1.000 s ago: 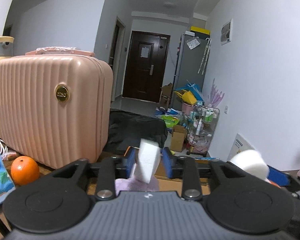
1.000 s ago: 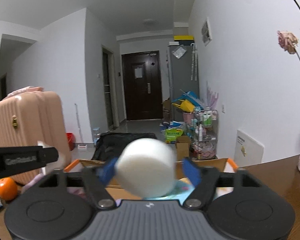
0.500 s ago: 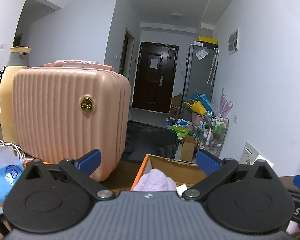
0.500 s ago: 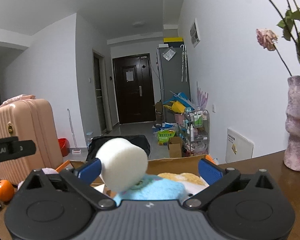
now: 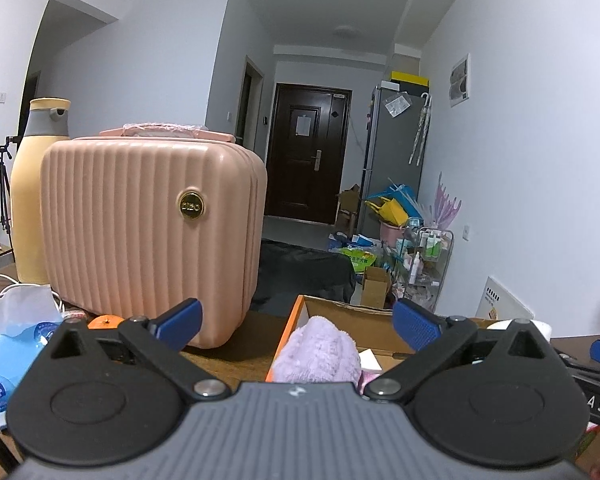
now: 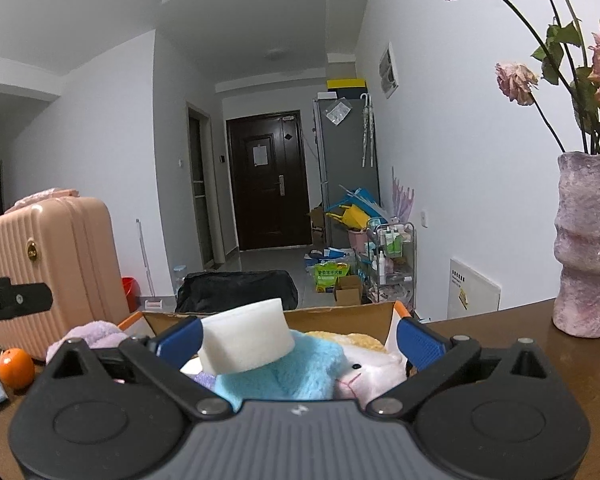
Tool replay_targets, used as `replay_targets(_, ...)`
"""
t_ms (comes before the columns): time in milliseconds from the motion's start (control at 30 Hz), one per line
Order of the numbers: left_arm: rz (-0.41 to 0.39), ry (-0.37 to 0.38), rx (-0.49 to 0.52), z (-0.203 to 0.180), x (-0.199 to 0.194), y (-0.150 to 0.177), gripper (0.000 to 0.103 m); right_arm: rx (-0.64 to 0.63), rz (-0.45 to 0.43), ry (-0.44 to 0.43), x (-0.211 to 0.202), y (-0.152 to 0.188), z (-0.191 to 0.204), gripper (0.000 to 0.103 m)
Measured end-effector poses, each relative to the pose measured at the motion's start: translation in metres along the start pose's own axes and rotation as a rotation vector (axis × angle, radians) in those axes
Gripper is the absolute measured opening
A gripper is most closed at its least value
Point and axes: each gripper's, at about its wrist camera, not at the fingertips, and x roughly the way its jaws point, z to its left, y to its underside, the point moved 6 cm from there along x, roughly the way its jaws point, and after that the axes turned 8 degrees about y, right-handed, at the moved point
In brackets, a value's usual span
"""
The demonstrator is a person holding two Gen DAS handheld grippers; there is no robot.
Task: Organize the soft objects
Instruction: 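Lower both sponges into the box and open both grippers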
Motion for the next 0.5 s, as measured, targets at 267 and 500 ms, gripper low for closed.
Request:
replay_targets(267, 0.010, -0.002, 0.008, 0.001, -0.006, 0.004, 0.103, 0.014, -0.005, -0.015, -0.010, 0.000, -0.002, 0.103)
replay_targets(500, 0.014, 0.002, 0.017, 0.001, -0.014, 0.008, 0.103, 0.023, -0.008, -0.021, -0.021, 0.001, -0.006, 0.103)
